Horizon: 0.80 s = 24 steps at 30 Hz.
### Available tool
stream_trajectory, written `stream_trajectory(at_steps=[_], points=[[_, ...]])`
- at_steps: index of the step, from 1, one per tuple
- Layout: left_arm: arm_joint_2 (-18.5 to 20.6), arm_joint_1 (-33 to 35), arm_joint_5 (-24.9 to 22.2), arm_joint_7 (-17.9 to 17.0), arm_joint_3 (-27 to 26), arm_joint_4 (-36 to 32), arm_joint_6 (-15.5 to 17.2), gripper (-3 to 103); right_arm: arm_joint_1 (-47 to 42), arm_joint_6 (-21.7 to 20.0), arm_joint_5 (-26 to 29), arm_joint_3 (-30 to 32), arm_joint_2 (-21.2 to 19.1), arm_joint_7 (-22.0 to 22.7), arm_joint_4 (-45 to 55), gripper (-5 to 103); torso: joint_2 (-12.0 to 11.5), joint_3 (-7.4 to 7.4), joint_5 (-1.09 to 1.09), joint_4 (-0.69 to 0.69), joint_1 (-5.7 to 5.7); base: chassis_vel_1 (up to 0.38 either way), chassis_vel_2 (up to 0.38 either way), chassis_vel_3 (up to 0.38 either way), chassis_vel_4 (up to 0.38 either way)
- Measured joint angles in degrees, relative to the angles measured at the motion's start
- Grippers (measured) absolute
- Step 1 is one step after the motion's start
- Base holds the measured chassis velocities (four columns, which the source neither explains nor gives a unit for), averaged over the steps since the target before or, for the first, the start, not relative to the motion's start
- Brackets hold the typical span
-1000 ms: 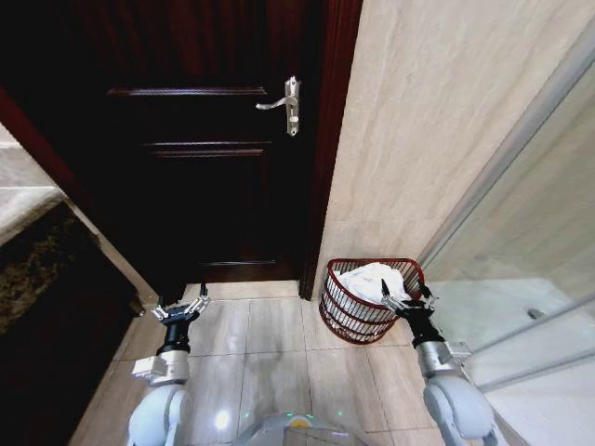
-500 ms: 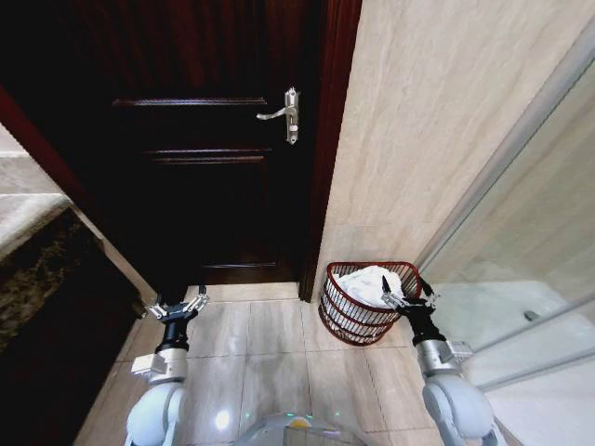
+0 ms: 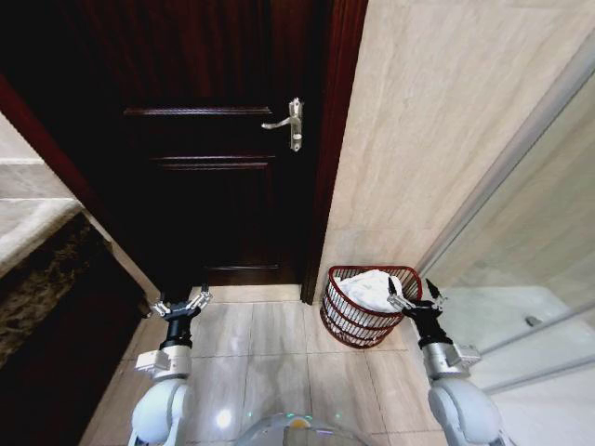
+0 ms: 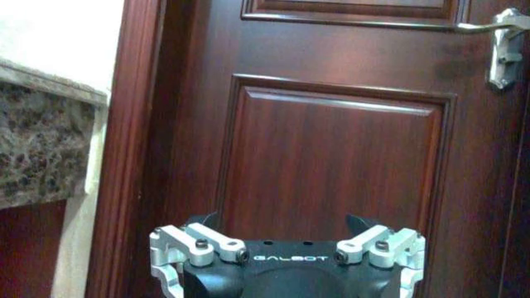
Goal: Discard the used towel into the hamper.
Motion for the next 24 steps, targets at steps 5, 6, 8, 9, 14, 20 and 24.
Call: stream_trajectory(at_steps=[5,6,8,9,14,20,24], points=[[0.0,-0.1,0.1,0.0,-0.1,0.0,-0.1,100,0.5,-0.2,0.0,-0.2,0.0,0.0,0.1,100,1.4,0.88,0.0,0.01,0.52,0.0,0.0,0.0,0.0],[0.0,-0.2,0.1,0.0,-0.1,0.0,-0.1,100,0.6,-0.2,0.0,-0.1,-0.1,0.0,0.1,100,1.8,1.15,0.0,0.01,0.67,0.0,0.0,0.0,0.0],[0.0,-0.3,0.1,0.0,-0.1,0.0,-0.1,100,0.6,-0.2,0.0,-0.1,-0.1,0.0,0.1,100,2.1,1.35,0.0,0.01,0.8,0.0,0.0,0.0,0.0],[0.0,-0.3,0.1,0.0,-0.1,0.0,-0.1,100,0.6,-0.3,0.1,-0.1,-0.1,0.0,0.1,100,2.3,1.48,0.0,0.01,0.87,0.0,0.0,0.0,0.0],[-0.1,-0.7,0.2,0.0,0.0,0.0,0.1,100,0.5,-0.3,0.3,0.2,-0.2,0.0,0.0,100,3.6,2.28,0.0,0.0,1.32,0.0,0.0,0.0,0.0],[-0.1,-1.0,0.9,0.0,0.1,0.0,0.1,100,0.5,-0.1,0.6,0.6,-0.4,0.0,-0.4,100,5.1,3.17,0.0,0.01,1.9,0.0,0.0,0.0,0.0],[-0.1,-1.0,0.9,0.0,0.2,-0.1,0.2,100,0.5,0.1,0.8,0.8,-0.4,0.0,-0.5,100,5.7,3.5,0.0,-0.02,2.17,0.0,0.0,0.0,0.0]])
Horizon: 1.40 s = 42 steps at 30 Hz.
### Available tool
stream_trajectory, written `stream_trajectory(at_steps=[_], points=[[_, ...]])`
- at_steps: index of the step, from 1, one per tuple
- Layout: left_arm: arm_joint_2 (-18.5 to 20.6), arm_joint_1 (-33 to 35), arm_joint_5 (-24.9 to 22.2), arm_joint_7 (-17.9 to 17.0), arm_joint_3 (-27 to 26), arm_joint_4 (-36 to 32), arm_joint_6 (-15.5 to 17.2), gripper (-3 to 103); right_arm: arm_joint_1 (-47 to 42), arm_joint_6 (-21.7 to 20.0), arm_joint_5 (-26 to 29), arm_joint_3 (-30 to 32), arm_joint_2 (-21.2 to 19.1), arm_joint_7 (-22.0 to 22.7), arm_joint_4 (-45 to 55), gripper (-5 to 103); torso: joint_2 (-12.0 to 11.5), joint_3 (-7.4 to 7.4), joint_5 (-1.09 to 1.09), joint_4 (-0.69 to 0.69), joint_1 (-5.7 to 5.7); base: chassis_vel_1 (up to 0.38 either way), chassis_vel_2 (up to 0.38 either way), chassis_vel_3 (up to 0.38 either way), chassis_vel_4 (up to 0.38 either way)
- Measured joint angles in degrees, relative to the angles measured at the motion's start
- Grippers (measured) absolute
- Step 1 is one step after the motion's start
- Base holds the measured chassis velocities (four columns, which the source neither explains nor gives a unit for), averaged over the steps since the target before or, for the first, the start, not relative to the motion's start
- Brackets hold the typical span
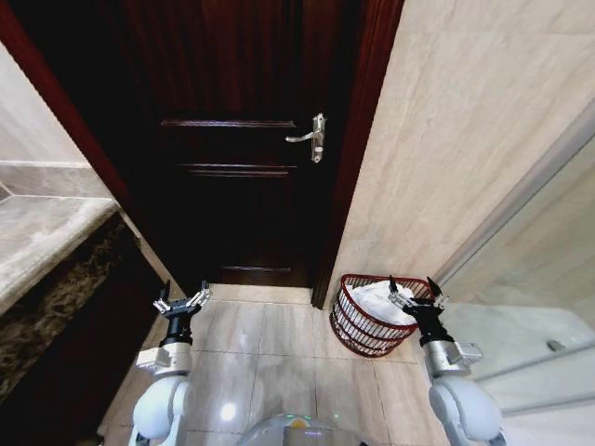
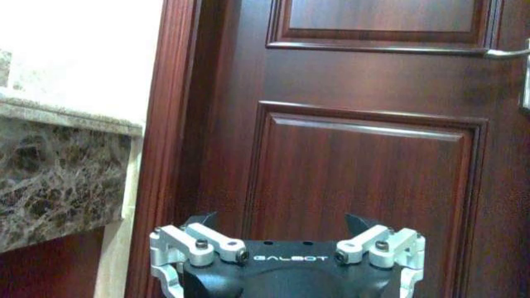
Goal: Discard the used towel into the hamper.
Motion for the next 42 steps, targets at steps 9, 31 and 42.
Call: stream_trajectory(at_steps=[9,31,42], points=[[0.1,-0.1,0.3,0.0,0.0,-0.6,0.2,100,0.1,0.3,0.6,0.6,0.0,0.0,-0.1,100,2.1,1.24,0.0,0.02,0.9,0.0,0.0,0.0,0.0],[15.1,2.0,-10.2,4.0,-0.8,-2.6,1.1,100,-1.9,0.0,4.0,7.2,-0.4,-2.0,0.6,100,7.6,4.48,-0.02,0.01,3.12,0.0,0.0,0.0,0.0],[15.1,-0.6,-8.7,3.0,1.7,-4.6,3.9,100,-0.2,-3.5,-1.7,-0.7,7.5,-0.8,5.5,100,10.3,5.98,-0.01,0.02,4.29,0.0,0.0,0.0,0.0]])
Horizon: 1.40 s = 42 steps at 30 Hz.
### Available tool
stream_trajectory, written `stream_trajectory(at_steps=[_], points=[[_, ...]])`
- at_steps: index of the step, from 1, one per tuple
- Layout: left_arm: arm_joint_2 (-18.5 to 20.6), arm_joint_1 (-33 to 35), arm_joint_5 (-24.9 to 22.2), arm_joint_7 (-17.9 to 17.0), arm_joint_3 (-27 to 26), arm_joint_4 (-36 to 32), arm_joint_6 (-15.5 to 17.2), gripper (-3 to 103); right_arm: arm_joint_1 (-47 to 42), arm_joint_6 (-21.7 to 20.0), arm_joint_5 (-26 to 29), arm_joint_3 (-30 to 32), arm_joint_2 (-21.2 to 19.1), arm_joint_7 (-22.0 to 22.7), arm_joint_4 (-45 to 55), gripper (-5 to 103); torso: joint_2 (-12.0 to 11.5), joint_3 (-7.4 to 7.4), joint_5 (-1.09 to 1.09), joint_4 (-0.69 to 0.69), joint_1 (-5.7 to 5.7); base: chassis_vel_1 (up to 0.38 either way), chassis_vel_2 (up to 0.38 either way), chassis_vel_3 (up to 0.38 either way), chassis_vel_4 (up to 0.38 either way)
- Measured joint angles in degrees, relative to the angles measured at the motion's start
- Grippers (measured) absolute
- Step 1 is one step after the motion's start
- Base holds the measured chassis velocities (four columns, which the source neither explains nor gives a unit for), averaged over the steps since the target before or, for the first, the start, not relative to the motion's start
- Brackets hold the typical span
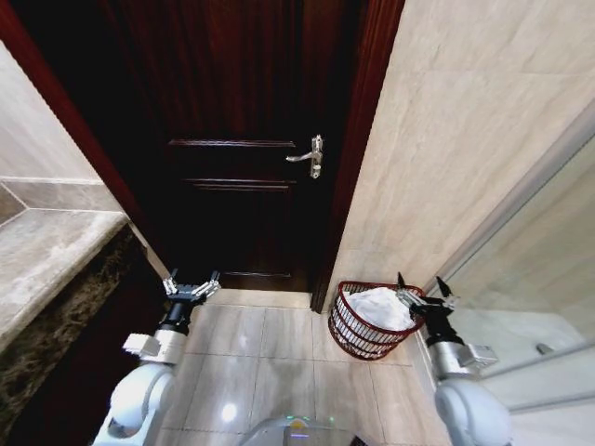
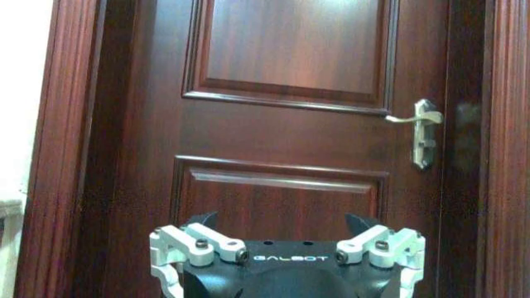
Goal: Discard the used towel into the hamper.
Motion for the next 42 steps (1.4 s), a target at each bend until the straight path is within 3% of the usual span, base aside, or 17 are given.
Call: stream_trajectory(at_steps=[7,37,42], points=[[-2.5,1.5,4.4,-2.4,0.1,-1.7,0.8,100,-1.3,0.1,-0.4,0.4,-0.1,-0.4,0.5,100,2.1,1.2,0.01,0.0,0.87,0.0,0.0,0.0,0.0],[-2.9,1.0,4.5,-2.6,-0.4,-2.2,0.6,100,-1.1,0.0,-0.1,1.1,-0.9,-0.6,0.3,100,10.0,5.71,0.01,0.0,4.31,0.0,0.0,0.0,0.0],[-2.9,0.4,6.8,-2.6,-0.5,-2.3,0.9,100,-1.0,-0.5,0.0,1.1,-1.0,-0.6,0.5,100,11.6,6.56,0.01,0.0,5.02,0.0,0.0,0.0,0.0]])
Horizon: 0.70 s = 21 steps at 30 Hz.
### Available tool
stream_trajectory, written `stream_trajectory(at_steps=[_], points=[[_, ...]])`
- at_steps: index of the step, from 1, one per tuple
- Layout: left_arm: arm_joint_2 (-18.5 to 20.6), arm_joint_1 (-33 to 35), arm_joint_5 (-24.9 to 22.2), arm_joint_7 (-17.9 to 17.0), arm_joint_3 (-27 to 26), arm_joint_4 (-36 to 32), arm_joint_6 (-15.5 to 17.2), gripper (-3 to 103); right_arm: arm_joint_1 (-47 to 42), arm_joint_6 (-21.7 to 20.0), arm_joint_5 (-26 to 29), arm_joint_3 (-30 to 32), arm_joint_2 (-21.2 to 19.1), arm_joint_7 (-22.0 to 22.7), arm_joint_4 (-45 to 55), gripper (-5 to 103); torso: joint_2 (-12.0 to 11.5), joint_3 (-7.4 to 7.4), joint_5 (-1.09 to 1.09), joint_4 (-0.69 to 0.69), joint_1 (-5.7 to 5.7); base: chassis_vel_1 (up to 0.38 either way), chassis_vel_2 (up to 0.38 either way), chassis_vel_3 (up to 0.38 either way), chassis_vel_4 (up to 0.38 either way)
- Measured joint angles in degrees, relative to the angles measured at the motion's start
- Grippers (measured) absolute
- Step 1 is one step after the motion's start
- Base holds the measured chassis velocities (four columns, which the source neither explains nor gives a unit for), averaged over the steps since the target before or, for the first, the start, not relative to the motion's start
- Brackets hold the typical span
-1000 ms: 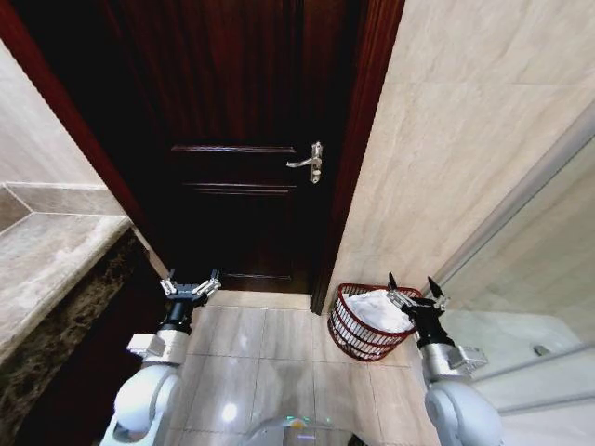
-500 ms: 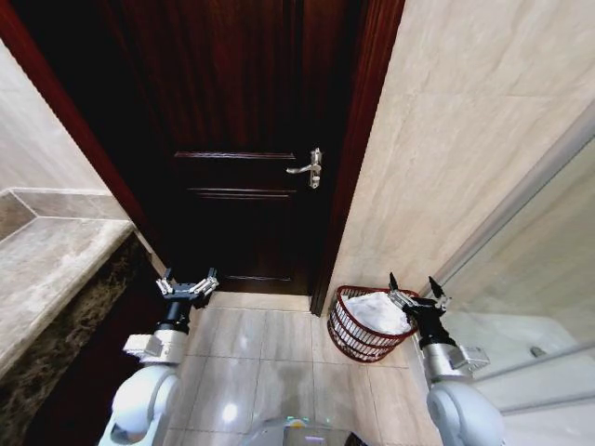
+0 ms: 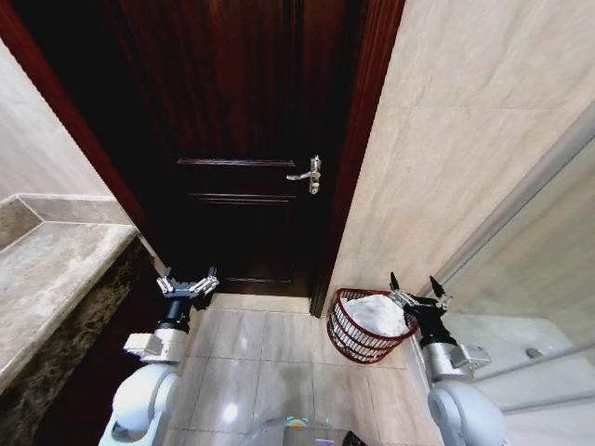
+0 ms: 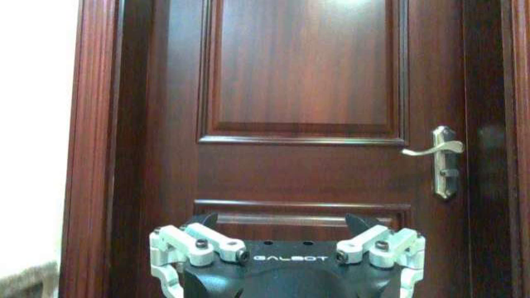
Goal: Discard the used towel into the hamper.
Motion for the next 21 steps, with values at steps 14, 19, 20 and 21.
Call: stream_trajectory(at_steps=[14,19,20,21], points=[[-0.1,-0.7,0.6,-0.4,0.2,-0.4,1.0,100,0.1,-0.5,0.3,0.3,-0.3,0.0,0.3,100,3.7,2.1,0.0,0.0,1.64,0.0,0.0,0.0,0.0],[-0.1,-0.5,0.6,-0.4,0.1,-1.1,1.2,100,0.2,-1.0,0.3,0.1,-0.5,0.0,0.8,100,5.2,2.9,0.0,0.0,2.27,0.0,0.0,0.0,0.0],[-0.1,-0.5,0.6,-0.4,0.1,-1.3,1.4,100,0.3,-1.1,0.4,0.1,-0.5,0.0,0.9,100,5.4,3.03,0.0,0.0,2.37,0.0,0.0,0.0,0.0],[-0.1,-0.5,0.6,-0.4,0.1,-1.5,1.5,100,0.4,-1.2,0.5,0.1,-0.6,0.0,0.9,100,5.8,3.25,0.0,0.0,2.54,0.0,0.0,0.0,0.0]])
